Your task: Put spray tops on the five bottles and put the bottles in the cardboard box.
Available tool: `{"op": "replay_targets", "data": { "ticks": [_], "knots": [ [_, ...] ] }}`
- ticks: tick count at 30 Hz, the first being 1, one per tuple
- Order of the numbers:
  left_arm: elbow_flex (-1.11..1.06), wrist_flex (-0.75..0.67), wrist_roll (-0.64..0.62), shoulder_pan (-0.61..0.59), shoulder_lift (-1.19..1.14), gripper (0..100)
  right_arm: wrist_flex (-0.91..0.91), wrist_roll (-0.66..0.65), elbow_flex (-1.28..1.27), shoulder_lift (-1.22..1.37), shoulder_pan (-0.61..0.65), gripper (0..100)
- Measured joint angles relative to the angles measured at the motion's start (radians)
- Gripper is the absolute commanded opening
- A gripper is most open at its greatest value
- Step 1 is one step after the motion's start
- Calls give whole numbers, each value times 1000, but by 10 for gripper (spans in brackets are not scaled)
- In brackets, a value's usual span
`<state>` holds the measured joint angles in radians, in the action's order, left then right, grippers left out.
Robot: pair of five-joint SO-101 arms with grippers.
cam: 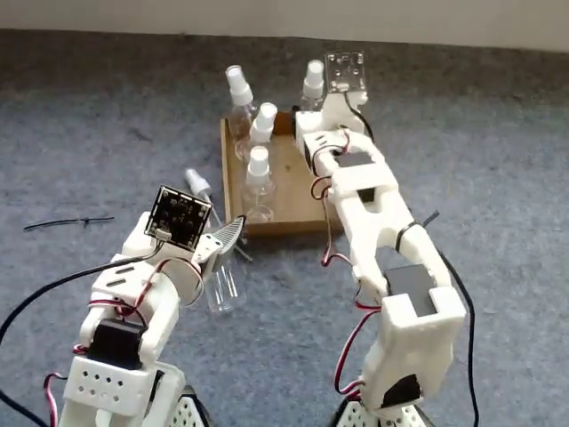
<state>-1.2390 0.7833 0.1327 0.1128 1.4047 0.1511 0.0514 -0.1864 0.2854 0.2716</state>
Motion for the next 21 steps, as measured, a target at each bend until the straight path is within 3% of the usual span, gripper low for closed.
{"op": "replay_targets", "data": {
  "ticks": [10,17,21],
  "knots": [
    [-5,0,0,0,0,262,-18,0,-46,-28,0,12],
    [-5,0,0,0,0,262,-28,-8,-74,-41,0,158],
    [-5,0,0,0,0,262,-28,-8,-74,-41,2,183]
  ]
}}
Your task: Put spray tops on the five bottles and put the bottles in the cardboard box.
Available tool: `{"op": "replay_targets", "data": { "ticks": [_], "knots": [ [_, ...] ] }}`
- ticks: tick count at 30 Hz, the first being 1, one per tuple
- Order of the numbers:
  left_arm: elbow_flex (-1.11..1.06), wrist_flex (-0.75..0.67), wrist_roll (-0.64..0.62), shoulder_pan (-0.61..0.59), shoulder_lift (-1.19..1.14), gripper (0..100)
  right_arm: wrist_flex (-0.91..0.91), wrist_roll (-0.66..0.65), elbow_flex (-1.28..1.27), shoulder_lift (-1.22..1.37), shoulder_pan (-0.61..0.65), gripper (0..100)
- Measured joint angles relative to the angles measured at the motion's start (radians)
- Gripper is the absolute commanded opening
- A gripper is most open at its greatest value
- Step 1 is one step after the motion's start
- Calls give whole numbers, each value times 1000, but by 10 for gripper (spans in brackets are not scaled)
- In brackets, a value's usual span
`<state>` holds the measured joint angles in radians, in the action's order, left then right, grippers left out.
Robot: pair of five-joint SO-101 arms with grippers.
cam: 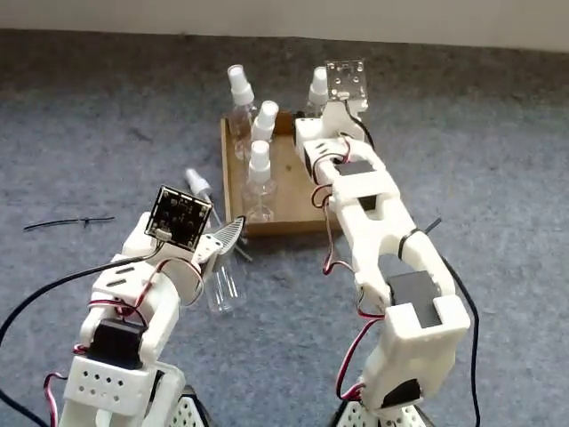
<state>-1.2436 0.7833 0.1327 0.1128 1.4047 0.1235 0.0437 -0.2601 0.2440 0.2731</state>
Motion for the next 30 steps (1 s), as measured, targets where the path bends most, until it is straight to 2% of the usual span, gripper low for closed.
{"op": "replay_targets", "data": {
  "ticks": [5,12,20,30],
  "knots": [
    [0,0,0,0,0,262,0,0,-34,0,0,187],
    [0,0,0,0,0,262,0,0,-34,-2,0,289],
    [0,0,0,0,0,262,6,0,-34,-2,0,292],
    [0,0,0,0,0,262,167,0,81,0,0,292]
  ]
}}
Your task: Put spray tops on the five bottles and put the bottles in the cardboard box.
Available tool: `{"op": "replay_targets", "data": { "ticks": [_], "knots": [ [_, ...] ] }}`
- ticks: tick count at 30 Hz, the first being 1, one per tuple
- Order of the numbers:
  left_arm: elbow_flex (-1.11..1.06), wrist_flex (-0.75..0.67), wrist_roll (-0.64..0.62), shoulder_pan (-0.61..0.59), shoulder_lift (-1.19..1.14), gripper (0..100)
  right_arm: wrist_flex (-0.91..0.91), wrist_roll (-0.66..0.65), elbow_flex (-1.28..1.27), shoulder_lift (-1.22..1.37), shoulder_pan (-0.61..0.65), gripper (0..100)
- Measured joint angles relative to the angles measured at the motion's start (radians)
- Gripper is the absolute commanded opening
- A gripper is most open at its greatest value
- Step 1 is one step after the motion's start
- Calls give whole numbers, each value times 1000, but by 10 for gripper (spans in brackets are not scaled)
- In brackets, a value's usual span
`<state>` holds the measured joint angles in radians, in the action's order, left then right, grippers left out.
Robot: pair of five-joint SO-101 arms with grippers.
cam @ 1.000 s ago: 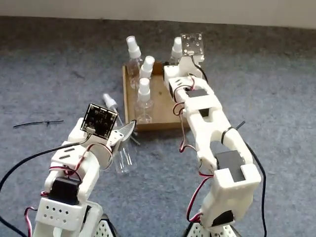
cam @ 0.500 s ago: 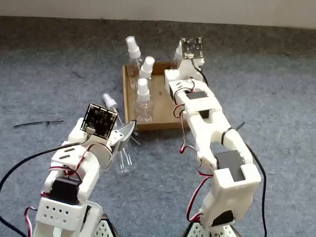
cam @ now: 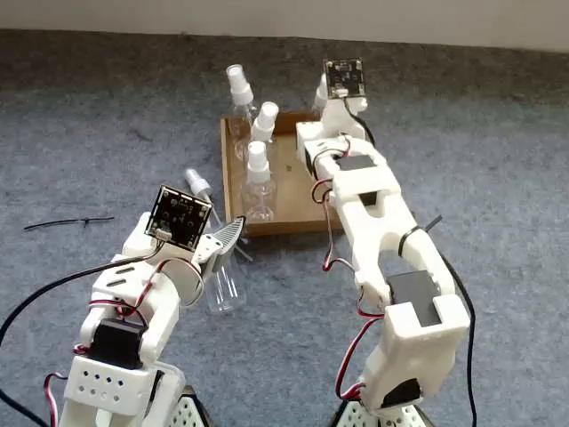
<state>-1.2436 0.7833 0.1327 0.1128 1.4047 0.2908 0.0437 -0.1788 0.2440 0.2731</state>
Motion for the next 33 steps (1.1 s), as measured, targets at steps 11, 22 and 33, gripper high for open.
{"op": "replay_targets", "data": {
  "ticks": [11,22,33],
  "knots": [
    [0,0,0,0,0,262,232,0,245,0,0,292],
    [0,0,0,-46,0,262,680,0,638,0,6,292],
    [236,-57,-29,-488,-190,262,1313,-2,925,-2,253,292]
  ]
}}
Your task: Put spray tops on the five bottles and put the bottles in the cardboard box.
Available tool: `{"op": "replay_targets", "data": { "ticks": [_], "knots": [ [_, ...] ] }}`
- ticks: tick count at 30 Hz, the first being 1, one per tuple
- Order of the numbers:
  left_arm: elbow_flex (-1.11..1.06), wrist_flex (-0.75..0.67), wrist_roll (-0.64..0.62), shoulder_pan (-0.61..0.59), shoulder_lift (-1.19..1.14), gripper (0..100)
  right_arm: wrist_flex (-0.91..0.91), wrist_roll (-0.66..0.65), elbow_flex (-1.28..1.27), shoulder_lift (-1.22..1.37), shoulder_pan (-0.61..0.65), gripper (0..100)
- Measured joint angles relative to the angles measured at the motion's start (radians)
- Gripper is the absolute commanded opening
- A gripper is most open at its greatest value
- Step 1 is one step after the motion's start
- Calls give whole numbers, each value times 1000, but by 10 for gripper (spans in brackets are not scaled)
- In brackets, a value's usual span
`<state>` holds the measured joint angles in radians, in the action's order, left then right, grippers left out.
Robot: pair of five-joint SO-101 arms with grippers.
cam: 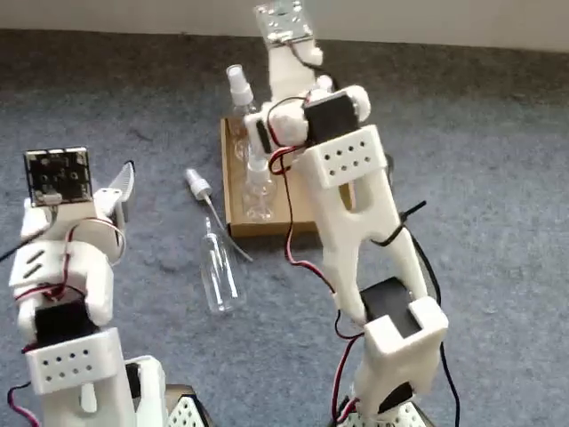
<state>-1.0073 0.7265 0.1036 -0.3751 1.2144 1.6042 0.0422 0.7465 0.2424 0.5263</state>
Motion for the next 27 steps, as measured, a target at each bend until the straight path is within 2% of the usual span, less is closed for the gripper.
{"op": "replay_targets", "data": {
  "ticks": [4,7,12,16,20,27],
  "knots": [
    [238,100,-2,-91,-247,262,123,-2,9,-6,138,292],
    [465,204,-2,-180,-448,263,138,5,9,-8,245,292],
    [873,350,20,-358,-767,264,140,121,-40,-8,384,292],
    [1131,407,55,-471,-967,266,120,173,-193,-9,460,292],
    [1240,417,60,-523,-1108,266,3,184,-390,-9,470,292],
    [1249,417,101,-548,-1209,266,-222,239,-712,-35,470,292]
  ]
}}
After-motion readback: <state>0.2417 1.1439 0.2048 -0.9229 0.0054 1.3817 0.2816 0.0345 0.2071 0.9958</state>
